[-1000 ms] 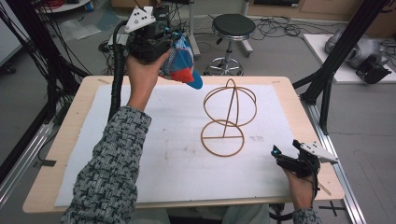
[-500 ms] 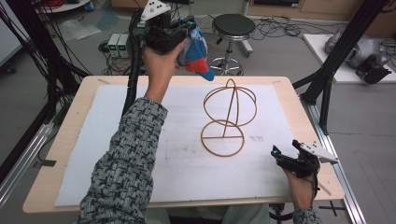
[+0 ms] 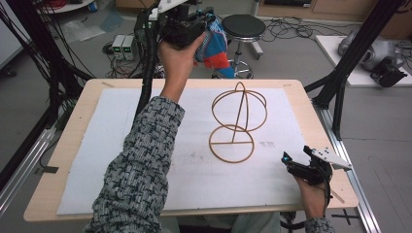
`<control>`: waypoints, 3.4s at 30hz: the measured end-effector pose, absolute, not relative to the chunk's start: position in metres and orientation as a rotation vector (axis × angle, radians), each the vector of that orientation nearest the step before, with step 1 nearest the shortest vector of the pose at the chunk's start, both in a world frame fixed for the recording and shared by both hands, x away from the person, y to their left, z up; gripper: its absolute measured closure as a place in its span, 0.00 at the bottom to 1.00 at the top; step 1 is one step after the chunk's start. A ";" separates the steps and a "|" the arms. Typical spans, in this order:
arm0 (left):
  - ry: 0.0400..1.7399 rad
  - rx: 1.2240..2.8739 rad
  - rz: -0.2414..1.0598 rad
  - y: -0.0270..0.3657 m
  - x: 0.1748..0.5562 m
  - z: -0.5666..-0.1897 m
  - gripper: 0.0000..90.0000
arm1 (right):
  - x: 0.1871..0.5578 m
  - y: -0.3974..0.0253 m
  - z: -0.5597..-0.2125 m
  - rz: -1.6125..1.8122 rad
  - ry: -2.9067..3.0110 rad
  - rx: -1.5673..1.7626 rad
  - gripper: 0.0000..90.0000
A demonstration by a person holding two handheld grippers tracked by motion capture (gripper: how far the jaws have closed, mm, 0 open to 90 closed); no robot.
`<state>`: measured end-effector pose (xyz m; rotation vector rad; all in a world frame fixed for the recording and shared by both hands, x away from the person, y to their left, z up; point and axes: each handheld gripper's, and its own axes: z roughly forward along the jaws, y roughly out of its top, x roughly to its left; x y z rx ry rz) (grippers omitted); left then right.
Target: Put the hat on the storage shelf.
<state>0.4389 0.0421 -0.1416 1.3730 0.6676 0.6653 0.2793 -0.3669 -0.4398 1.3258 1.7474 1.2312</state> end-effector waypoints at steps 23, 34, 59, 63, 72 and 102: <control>0.656 1.412 0.588 0.013 0.431 -0.137 0.98 | 0.273 -0.372 -0.440 1.232 1.742 1.336 0.13; 0.656 1.515 0.545 0.009 0.420 -0.151 0.98 | 0.274 -0.371 -0.441 1.229 1.748 1.334 0.13; 0.632 1.622 0.406 -0.004 0.386 -0.192 0.98 | 0.275 -0.367 -0.441 1.218 1.770 1.330 0.13; 0.618 1.643 0.395 -0.010 0.379 -0.200 0.98 | 0.275 -0.368 -0.442 1.218 1.771 1.326 0.13; 0.605 1.655 0.367 -0.017 0.368 -0.213 0.98 | 0.276 -0.367 -0.442 1.217 1.773 1.328 0.13; 0.510 1.671 0.352 -0.038 0.341 -0.250 0.97 | 0.276 -0.366 -0.442 1.215 1.788 1.326 0.13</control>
